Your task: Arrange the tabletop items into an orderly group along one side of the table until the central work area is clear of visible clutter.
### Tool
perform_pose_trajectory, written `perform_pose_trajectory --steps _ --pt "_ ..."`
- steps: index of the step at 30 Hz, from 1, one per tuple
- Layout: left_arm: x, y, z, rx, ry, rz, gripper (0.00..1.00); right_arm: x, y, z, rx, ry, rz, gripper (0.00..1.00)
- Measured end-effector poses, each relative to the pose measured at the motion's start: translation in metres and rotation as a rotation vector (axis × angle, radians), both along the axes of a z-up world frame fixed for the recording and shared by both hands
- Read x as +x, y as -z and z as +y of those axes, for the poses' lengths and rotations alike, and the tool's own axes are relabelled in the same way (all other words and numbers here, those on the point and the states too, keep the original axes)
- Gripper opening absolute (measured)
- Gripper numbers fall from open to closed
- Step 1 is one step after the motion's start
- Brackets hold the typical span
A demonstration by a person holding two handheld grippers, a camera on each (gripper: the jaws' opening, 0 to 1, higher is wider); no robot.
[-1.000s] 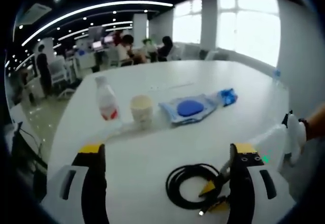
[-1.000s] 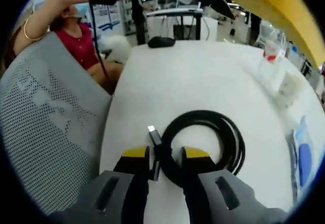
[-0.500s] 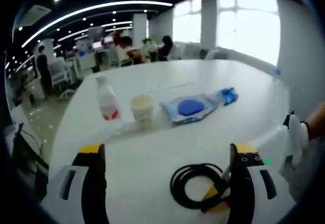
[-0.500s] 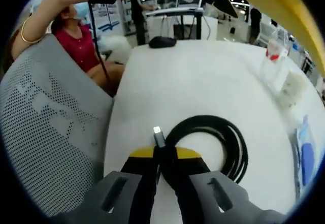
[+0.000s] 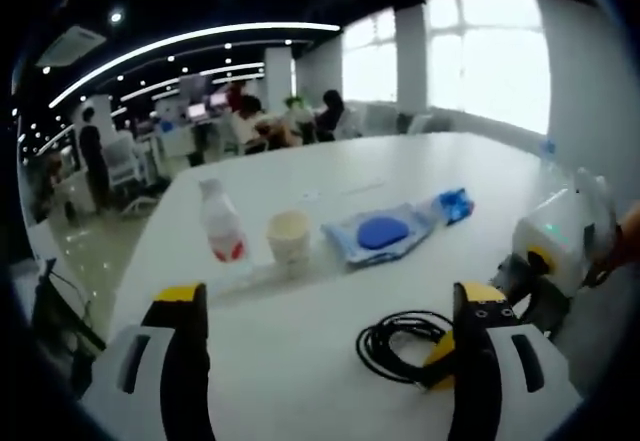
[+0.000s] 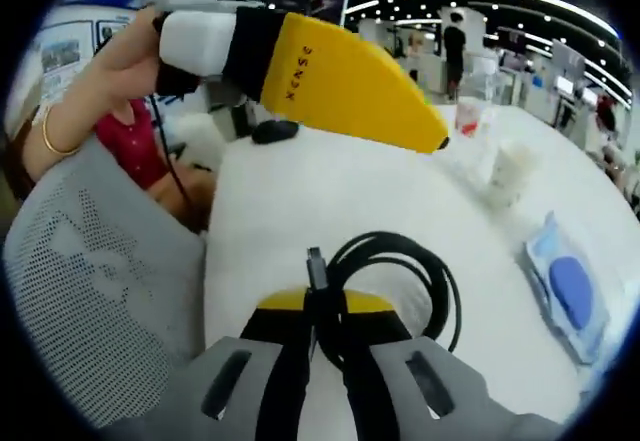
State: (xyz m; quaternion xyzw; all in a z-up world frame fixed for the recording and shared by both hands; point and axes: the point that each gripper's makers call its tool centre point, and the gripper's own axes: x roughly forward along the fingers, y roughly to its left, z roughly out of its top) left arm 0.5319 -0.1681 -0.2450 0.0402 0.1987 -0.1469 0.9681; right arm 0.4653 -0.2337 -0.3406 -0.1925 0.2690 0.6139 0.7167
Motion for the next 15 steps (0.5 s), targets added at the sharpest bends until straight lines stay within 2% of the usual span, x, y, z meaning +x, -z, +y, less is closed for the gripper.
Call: perform_pose_trajectory --steps 7,11,15 --pt "0.0 0.003 -0.003 0.0 0.013 0.012 0.99 0.022 -0.025 -0.03 0.05 0.135 -0.005 0.1" --pt "-0.002 0.009 -0.004 0.004 0.018 0.041 0.98 0.034 -0.038 -0.048 0.084 0.205 0.002 0.1" --pt "-0.001 0.006 -0.006 -0.003 0.021 0.021 0.99 0.047 -0.049 -0.07 0.104 0.272 -0.017 0.1"
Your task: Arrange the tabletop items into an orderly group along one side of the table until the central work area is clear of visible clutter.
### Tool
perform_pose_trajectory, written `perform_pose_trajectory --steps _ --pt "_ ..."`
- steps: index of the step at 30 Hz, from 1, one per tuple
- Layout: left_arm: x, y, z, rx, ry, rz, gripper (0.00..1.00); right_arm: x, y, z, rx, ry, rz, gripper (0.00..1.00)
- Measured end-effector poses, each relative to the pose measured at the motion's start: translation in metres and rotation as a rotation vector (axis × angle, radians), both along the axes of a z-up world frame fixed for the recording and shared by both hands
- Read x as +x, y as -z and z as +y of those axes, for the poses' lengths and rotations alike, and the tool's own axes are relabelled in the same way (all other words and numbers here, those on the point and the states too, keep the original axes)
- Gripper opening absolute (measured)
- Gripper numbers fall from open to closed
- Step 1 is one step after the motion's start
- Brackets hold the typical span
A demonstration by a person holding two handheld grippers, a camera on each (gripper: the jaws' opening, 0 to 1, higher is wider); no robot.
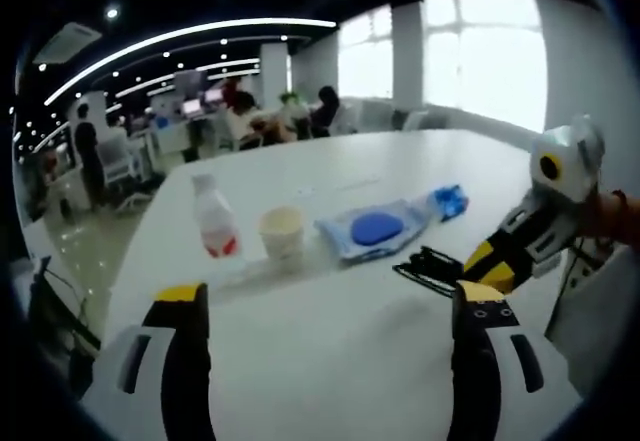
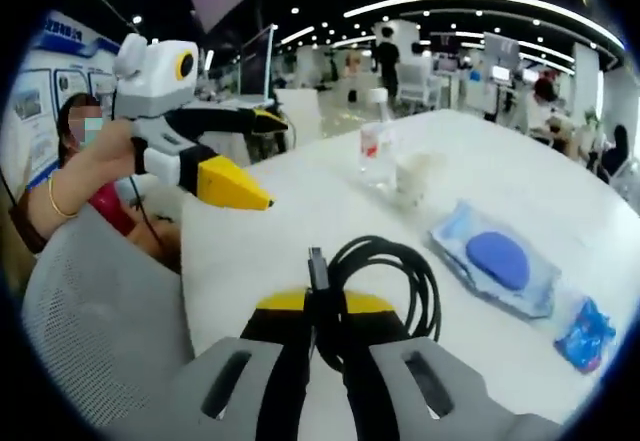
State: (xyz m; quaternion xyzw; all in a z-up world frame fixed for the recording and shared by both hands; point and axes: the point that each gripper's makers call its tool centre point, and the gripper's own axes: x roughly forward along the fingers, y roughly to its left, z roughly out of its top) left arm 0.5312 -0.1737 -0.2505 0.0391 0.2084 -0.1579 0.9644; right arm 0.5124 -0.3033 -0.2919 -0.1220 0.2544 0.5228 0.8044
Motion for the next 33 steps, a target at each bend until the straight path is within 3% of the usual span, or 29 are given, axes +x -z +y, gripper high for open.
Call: perform_pose_trajectory --steps 18,33 --pt "-0.002 0.009 -0.005 0.013 0.024 0.038 0.97 0.047 -0.008 -0.097 -0.009 0.277 -0.021 0.1" --pt "-0.003 0.013 -0.005 0.018 0.028 0.052 0.97 0.071 0.007 -0.135 -0.131 0.33 -0.068 0.1"
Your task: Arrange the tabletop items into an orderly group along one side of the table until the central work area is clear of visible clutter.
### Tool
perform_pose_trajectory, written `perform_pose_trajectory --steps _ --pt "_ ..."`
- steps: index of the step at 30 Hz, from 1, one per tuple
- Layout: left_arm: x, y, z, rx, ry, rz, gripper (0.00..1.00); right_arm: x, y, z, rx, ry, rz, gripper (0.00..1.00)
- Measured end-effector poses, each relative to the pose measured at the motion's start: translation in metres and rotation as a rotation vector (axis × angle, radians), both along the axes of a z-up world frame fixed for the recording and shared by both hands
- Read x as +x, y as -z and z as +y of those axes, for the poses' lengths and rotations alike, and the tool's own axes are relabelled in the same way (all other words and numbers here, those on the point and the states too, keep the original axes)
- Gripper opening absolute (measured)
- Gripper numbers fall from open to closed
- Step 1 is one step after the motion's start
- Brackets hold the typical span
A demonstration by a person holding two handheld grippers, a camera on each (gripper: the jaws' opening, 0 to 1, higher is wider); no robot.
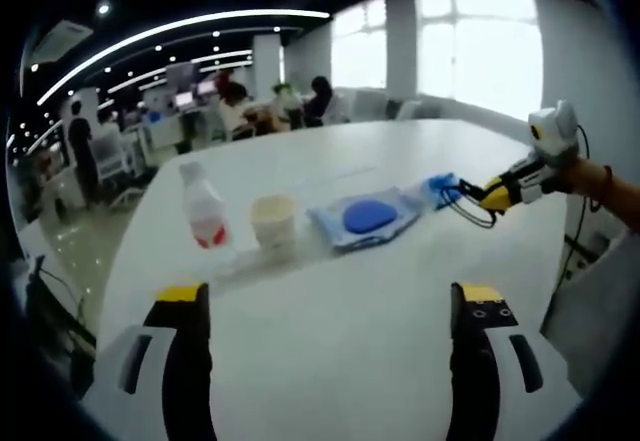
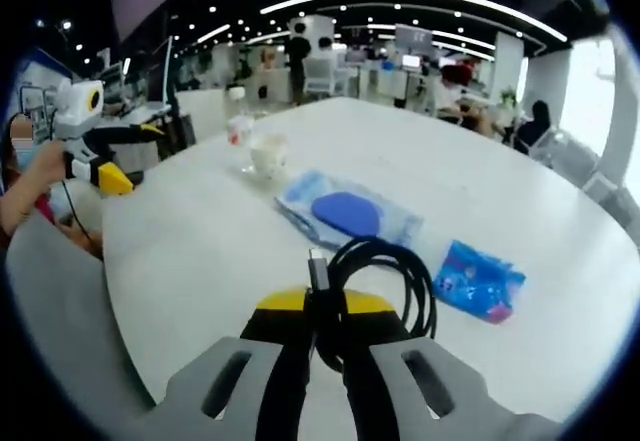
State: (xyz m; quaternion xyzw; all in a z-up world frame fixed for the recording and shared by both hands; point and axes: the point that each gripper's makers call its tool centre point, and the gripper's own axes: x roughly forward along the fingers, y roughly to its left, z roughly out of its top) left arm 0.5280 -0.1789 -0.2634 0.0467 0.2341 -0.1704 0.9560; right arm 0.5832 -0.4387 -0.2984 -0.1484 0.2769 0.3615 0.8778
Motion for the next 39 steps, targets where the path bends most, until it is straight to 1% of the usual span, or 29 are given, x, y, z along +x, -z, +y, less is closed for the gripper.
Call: perform_pose_trajectory --steps 3,4,8,9,11,16,19,20,22,23,26,27,28,30,39 --pt "0.0 0.001 0.001 0.0 -0.001 0.004 0.97 0.005 0.005 -0.003 -0.033 -0.001 -0.01 0.1" --pt "0.0 0.001 0.001 0.001 0.0 0.005 0.97 0.008 0.008 -0.006 -0.06 0.001 -0.013 0.1" --pt "-0.001 0.002 0.0 0.003 0.005 0.011 0.97 0.015 0.018 -0.01 -0.115 -0.004 -0.014 0.1" --pt "-0.001 0.003 0.0 0.004 0.004 0.011 0.97 0.017 0.021 -0.013 -0.15 -0.012 -0.023 0.1" --pt "-0.001 0.002 0.0 0.004 0.003 0.01 0.97 0.018 0.027 -0.014 -0.186 -0.025 -0.025 0.1" --pt "-0.002 0.004 0.002 0.002 -0.005 0.015 0.97 0.017 0.04 -0.011 -0.21 -0.053 -0.01 0.1" --pt "-0.002 0.004 0.002 0.002 -0.006 0.016 0.97 0.014 0.048 -0.005 -0.219 -0.084 -0.001 0.1" --pt "-0.002 0.004 0.002 0.003 -0.007 0.015 0.97 0.012 0.053 -0.004 -0.227 -0.102 0.011 0.1" --pt "-0.002 0.004 0.003 0.003 -0.007 0.017 0.97 0.011 0.057 -0.001 -0.22 -0.102 0.016 0.1" --pt "-0.002 0.004 0.003 0.002 -0.009 0.018 0.97 0.01 0.062 0.001 -0.22 -0.116 0.018 0.1" --pt "-0.002 0.005 0.004 0.001 -0.011 0.02 0.97 0.006 0.073 0.005 -0.252 -0.161 0.027 0.11" --pt "-0.002 0.005 0.004 0.0 -0.013 0.022 0.97 0.004 0.078 0.006 -0.273 -0.186 0.031 0.11" --pt "-0.002 0.005 0.004 -0.001 -0.013 0.022 0.97 0.003 0.08 0.006 -0.288 -0.194 0.038 0.11" --pt "-0.002 0.005 0.004 -0.001 -0.014 0.023 0.97 0.003 0.084 0.008 -0.301 -0.21 0.034 0.11" --pt "-0.003 0.006 0.005 0.001 -0.015 0.027 0.97 0.004 0.096 0.006 -0.308 -0.188 0.071 0.12"
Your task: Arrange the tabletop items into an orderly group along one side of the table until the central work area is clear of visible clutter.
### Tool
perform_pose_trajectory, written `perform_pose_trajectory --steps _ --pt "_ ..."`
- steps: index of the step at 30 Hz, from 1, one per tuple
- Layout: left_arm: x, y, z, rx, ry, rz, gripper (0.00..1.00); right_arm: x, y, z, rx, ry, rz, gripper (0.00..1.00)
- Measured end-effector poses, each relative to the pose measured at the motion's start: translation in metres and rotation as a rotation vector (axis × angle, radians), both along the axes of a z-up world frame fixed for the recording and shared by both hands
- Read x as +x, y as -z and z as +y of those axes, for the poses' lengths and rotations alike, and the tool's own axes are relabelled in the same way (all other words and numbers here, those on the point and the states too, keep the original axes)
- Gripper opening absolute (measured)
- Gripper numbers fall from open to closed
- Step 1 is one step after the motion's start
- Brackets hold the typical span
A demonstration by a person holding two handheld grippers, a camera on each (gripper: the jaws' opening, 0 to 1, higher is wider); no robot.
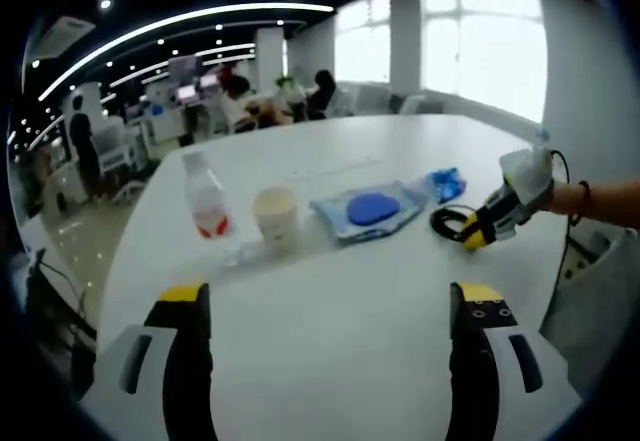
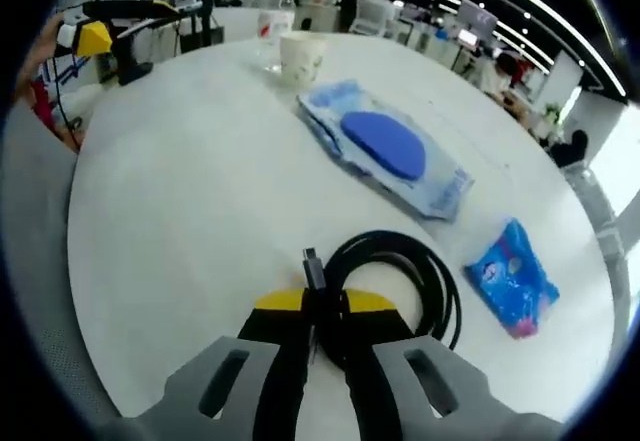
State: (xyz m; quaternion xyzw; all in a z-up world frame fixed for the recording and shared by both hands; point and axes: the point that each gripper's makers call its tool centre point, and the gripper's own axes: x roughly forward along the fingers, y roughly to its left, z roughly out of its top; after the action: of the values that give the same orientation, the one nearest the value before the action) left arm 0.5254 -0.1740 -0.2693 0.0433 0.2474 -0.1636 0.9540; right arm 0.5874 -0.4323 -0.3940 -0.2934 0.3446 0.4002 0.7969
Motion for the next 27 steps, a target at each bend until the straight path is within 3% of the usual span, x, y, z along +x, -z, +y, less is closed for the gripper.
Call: perform_pose_trajectory --steps 3,5,8,11,13,21,27 --pt "0.0 0.0 0.001 0.001 -0.002 0.0 0.97 0.0 -0.001 0.001 0.015 0.018 0.009 0.13" --pt "0.0 0.0 0.002 0.001 -0.004 0.001 0.97 0.003 -0.008 0.004 0.073 0.077 0.011 0.15" --pt "0.0 -0.001 0.002 -0.001 -0.005 0.0 0.97 0.008 -0.026 0.008 0.177 0.15 0.003 0.29" --pt "-0.001 -0.001 0.001 -0.002 -0.003 0.001 0.97 0.009 -0.049 0.009 0.314 0.241 0.019 0.51" --pt "-0.001 -0.001 0.001 -0.001 -0.002 0.0 0.97 0.006 -0.061 0.007 0.358 0.275 0.02 0.61" --pt "-0.001 -0.004 -0.002 -0.022 0.0 -0.008 0.98 -0.019 -0.11 -0.003 0.46 0.329 -0.034 0.82" --pt "-0.008 -0.006 -0.006 -0.013 0.009 0.006 0.99 -0.044 -0.143 -0.009 0.52 0.334 -0.087 0.88"
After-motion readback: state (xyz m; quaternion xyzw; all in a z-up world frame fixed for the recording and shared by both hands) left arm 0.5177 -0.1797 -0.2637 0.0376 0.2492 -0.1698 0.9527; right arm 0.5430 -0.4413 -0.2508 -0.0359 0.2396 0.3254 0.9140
